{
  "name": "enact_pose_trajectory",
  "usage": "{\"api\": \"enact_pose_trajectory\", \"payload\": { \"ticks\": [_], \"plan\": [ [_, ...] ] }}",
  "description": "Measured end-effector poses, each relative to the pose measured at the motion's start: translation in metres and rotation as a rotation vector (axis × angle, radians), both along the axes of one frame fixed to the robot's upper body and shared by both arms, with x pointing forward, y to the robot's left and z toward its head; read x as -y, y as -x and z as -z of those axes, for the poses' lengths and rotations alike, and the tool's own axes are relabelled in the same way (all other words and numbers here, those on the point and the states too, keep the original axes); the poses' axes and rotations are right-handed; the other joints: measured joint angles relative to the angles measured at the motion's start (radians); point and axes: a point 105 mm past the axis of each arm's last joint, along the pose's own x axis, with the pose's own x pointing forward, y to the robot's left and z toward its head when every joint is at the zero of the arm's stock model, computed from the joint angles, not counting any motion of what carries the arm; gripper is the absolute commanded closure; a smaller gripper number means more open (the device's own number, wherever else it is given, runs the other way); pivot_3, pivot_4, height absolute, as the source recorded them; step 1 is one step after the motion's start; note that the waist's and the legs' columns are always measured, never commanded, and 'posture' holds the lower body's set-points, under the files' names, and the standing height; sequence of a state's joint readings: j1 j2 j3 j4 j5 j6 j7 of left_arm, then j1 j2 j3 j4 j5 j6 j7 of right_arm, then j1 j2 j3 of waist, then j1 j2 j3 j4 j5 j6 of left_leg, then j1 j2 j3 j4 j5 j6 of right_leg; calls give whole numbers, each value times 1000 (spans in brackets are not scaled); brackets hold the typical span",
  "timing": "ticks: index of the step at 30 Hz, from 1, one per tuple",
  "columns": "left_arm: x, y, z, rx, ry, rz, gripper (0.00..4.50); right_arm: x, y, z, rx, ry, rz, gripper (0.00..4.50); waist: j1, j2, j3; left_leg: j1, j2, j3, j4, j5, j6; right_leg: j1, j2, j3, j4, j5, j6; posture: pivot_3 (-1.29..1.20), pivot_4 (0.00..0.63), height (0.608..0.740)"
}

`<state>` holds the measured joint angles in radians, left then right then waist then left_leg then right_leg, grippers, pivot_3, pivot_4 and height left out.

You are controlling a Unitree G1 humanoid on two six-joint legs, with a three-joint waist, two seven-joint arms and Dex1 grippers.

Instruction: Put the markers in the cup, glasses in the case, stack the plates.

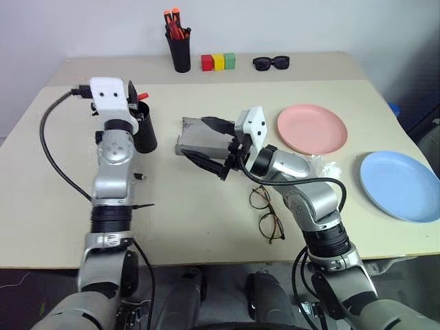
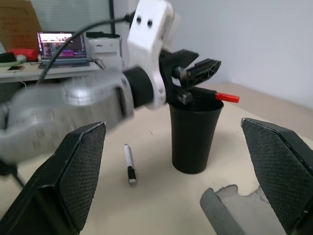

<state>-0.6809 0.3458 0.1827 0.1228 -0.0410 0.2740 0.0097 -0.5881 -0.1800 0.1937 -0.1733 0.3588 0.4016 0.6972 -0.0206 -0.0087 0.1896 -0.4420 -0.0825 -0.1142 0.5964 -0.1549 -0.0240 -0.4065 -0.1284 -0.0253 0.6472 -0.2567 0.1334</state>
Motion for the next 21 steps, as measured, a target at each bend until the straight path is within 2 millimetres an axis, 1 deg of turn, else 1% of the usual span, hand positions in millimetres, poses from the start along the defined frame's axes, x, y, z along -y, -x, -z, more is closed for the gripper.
{"api": "enact_pose_trajectory", "payload": {
  "ticks": [3, 6, 8, 12, 15, 21],
  "plan": [
    [-1, -2, -9, -73, 13, 80, 2166, -1, 1, 0, -1, 2, -4, 0, 1, 0, 0, 0, 0, -1, 0, 0, 0, 0, 0, 0, 0, 0, 0, 0, 150, 740],
    [-11, -2, -19, -122, 9, 84, 2166, -2, 1, 1, -1, 4, -12, 0, 0, 0, 0, 0, 0, -1, 0, 0, 0, 0, 0, 0, 0, 0, 0, 0, 150, 740],
    [-15, 0, -21, -165, -8, 97, 2166, -2, 2, 1, -1, 4, -13, 0, 0, 0, 0, 0, 0, -1, 0, 0, 0, 0, 0, 0, 0, 0, 0, 0, 150, 740],
    [-21, 1, -17, -321, -64, 112, 2166, -3, 2, 1, 0, 2, -15, 0, 0, 0, 0, 0, 1, -1, 0, 0, -1, 0, 1, 0, 0, 0, 0, 0, 150, 740],
    [-23, 2, -16, -395, -82, 113, 2166, -3, 2, 1, 0, 1, -16, 0, 0, 0, 0, 0, 1, -1, -1, 0, -1, 0, 1, 0, 0, 0, 0, 0, 150, 740],
    [-27, -1, 4, -519, -85, 105, 2166, -3, 2, 1, 1, 0, -17, 0, 0, 0, 0, 0, 2, -1, -1, 1, -1, -1, 1, 0, 0, 0, 0, 0, 150, 740]
  ]
}}
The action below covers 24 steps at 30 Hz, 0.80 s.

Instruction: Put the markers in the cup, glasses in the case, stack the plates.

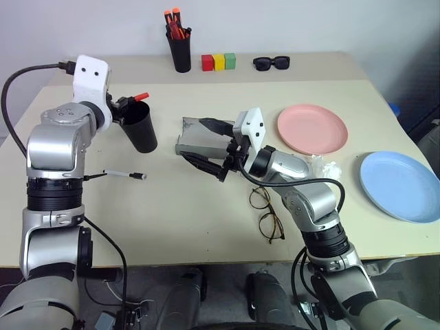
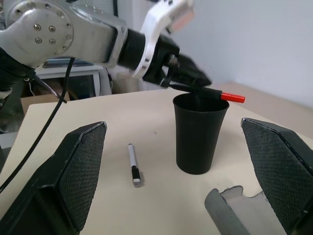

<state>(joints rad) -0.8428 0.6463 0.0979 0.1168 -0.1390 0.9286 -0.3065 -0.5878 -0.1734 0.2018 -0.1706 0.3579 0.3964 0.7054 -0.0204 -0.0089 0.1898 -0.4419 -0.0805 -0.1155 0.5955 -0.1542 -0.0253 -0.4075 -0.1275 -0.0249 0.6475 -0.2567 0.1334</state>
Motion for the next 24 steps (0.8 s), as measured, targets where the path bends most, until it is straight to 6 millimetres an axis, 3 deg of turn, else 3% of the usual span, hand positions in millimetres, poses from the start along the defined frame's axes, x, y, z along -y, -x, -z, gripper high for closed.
{"api": "enact_pose_trajectory", "payload": {
  "ticks": [21, 24],
  "plan": [
    [3, -9, 7, -51, -18, 36, 2166, 0, 0, 1, 1, 2, 2, 0, 0, 0, 0, 0, 0, 0, 0, 0, 0, 0, 0, 1, 0, 0, 0, 0, 150, 740],
    [5, -11, 5, -41, -19, 43, 3517, 0, 0, 1, 1, 3, 3, 0, 0, 0, 0, 0, 0, 0, 0, 0, 0, 0, 0, 1, 0, 0, 0, 0, 150, 740]
  ]
}}
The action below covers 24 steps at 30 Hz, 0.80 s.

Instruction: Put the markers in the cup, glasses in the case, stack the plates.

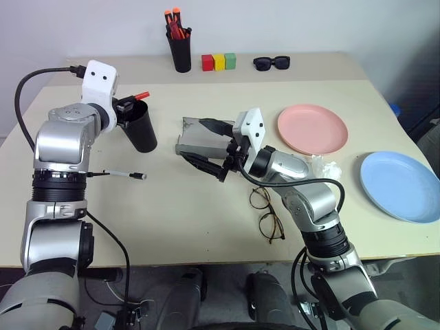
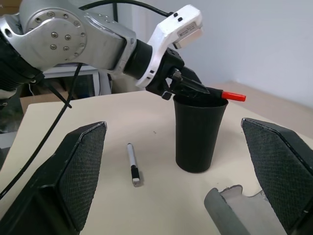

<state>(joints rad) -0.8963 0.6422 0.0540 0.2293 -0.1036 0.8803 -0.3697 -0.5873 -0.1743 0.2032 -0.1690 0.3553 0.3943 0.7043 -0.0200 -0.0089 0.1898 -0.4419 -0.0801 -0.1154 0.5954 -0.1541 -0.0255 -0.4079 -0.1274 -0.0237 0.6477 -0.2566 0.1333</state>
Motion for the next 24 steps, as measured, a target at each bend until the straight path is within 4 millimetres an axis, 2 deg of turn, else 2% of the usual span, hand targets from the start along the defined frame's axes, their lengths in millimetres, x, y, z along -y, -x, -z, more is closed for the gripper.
{"api": "enact_pose_trajectory", "payload": {
  "ticks": [2, 20, 24],
  "plan": [
    [2, -1, -4, 17, -3, 8, 4475, 0, 0, 0, 0, 0, 0, 0, 0, 0, 0, 0, 0, 0, 0, 0, 0, 0, 0, 0, 0, 0, 0, 0, 150, 740],
    [10, -1, -5, 29, 0, 31, 4475, -1, 1, 1, 1, 5, -5, 0, 0, 0, 0, 0, 0, 0, 0, 0, 0, 0, 0, 0, 0, 0, 0, 0, 150, 740],
    [15, 1, -12, 59, 10, 49, 4475, -1, 1, 1, 1, 6, -7, 0, 0, 0, 0, 0, 0, 0, 0, 0, 0, 0, 0, 0, 0, 0, 0, 0, 150, 740]
  ]
}}
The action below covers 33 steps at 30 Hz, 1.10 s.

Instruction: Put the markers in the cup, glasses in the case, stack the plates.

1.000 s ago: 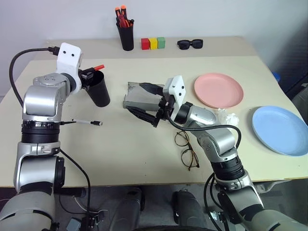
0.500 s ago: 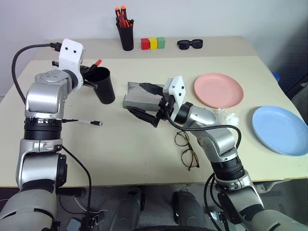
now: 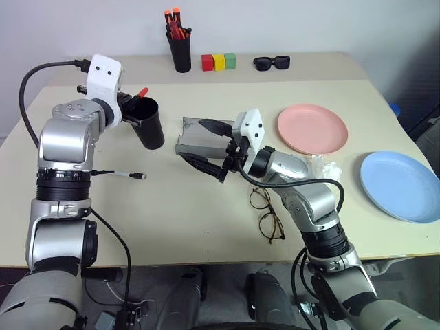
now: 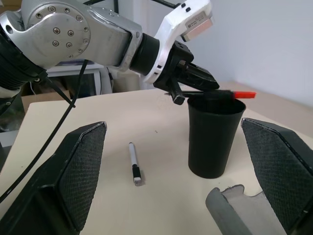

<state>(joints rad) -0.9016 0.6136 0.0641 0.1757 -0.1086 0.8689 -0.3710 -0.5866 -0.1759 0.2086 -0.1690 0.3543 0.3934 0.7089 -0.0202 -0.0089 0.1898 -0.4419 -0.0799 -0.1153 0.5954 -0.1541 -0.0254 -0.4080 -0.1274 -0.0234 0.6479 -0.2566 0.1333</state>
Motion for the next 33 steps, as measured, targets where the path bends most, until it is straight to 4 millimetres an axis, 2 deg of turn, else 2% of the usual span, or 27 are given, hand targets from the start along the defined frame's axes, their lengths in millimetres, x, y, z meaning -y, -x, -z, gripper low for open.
{"api": "enact_pose_trajectory", "payload": {
  "ticks": [10, 13, 15, 23, 33],
  "plan": [
    [5, 5, -9, 29, 53, 18, 4475, 0, 0, 1, -2, 2, -3, 0, 0, 0, 0, 0, 1, 0, 0, 0, 0, 0, 1, 0, 0, 0, 0, 0, 150, 740],
    [5, 5, -7, 17, 76, 7, 3651, -1, 1, 1, -3, 3, -6, 0, 0, 0, 0, 0, 1, 0, 0, 0, 0, 0, 1, 0, 0, 0, 0, 0, 150, 740],
    [2, 4, -6, 14, 80, -18, 2690, -1, 1, 1, -3, 3, -7, 0, 0, 0, 0, 0, 1, 0, 0, 0, 0, 0, 1, 0, 0, 0, 0, 0, 150, 740],
    [-6, -2, -9, -17, 116, -76, 2690, -1, 1, 1, -3, 5, -8, 0, 0, 0, 0, 0, 1, 0, 0, 0, 0, 0, 1, 0, 0, 0, 0, 0, 150, 740],
    [-6, -1, 8, -167, 159, -91, 2690, -2, 1, 2, -3, 6, -8, 0, -1, 0, 0, 0, 1, 0, 0, 0, 0, 0, 1, 0, 1, 0, 0, 0, 150, 740]
  ]
}}
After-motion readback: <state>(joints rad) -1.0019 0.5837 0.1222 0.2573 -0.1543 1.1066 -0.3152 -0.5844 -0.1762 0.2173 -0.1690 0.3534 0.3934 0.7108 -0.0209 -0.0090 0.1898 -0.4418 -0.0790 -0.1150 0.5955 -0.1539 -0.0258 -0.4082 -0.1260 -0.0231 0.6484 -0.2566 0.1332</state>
